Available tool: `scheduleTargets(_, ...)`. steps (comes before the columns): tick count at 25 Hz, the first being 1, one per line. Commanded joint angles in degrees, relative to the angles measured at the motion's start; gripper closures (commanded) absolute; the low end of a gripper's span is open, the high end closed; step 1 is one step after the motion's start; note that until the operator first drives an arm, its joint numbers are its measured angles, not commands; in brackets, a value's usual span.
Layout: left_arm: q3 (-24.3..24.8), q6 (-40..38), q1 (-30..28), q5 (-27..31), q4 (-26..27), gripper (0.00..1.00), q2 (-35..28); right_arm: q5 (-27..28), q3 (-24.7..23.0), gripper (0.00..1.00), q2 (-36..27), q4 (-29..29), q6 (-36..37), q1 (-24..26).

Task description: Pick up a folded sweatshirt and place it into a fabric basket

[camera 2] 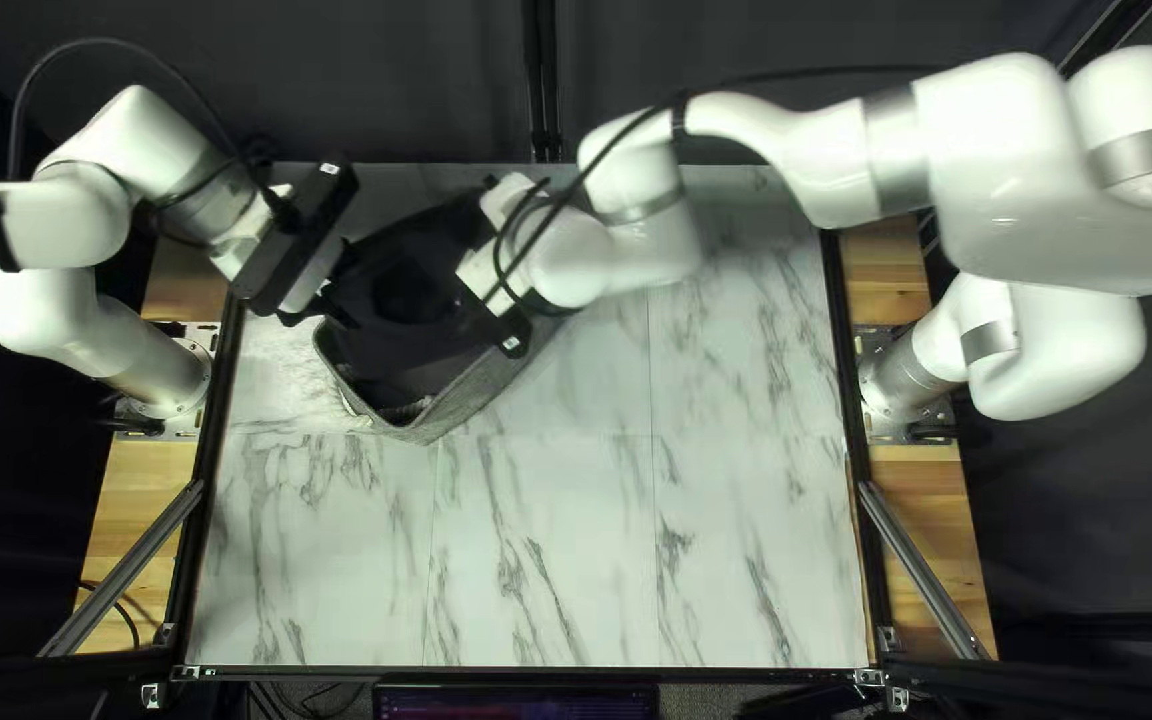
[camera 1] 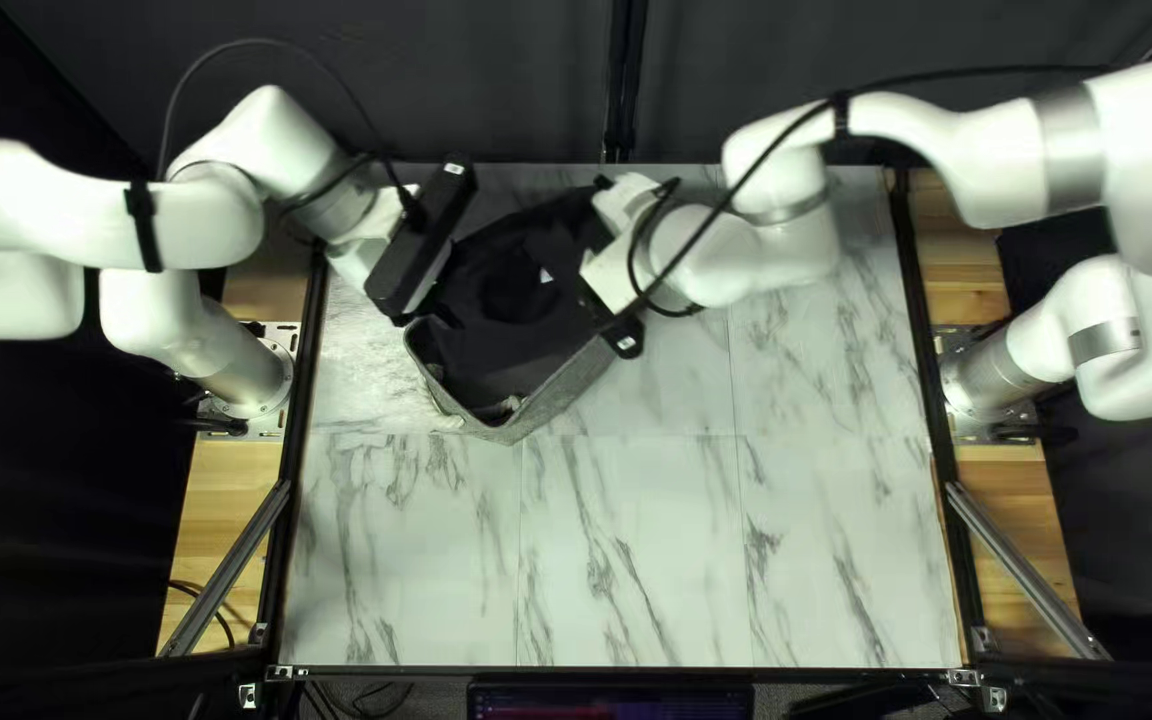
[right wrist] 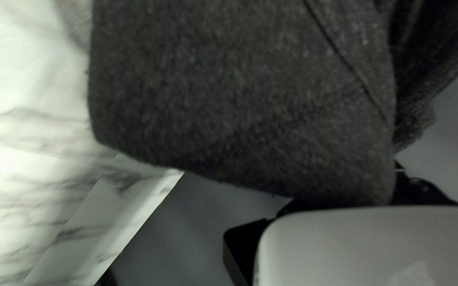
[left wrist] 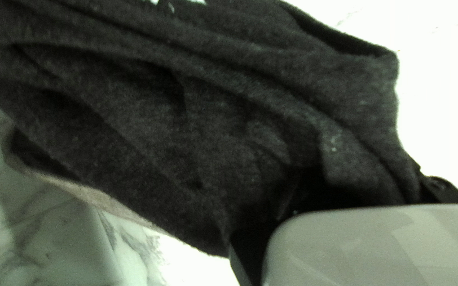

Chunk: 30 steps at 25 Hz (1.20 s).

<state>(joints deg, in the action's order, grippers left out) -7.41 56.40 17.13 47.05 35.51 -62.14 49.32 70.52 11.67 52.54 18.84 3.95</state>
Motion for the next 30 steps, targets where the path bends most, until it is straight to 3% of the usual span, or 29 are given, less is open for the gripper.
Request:
scheduleTargets(1, 1.88, 1.36, 0.50, -1.10, 1.57, 1.00, -0.06, -2.58, 0.18, 1.00, 1.66, 1.45, -0.72, 1.70)
scheduleTargets(6, 3.11, 2.36, 1.37, -1.02, 2.59, 1.00, -0.59, -5.53, -0.34, 1.00, 2.95, 2.84, -1.80, 3.83)
scheduleTargets(18, 0.24, 5.20, -1.58, -6.86, 5.30, 1.00, 9.93, -10.15, -4.88, 1.00, 2.75, 5.54, -6.21, 5.57)
scheduleTargets(29, 1.33, 10.11, -3.78, -12.63, 11.37, 1.00, 17.05, -11.88, -3.11, 1.00, 7.06, 4.66, -6.45, 6.49)
scheduleTargets(30, 1.17, 10.40, -3.80, -12.76, 11.67, 1.00, 17.56, -12.43, -3.51, 0.94, 7.01, 4.64, -6.49, 6.67)
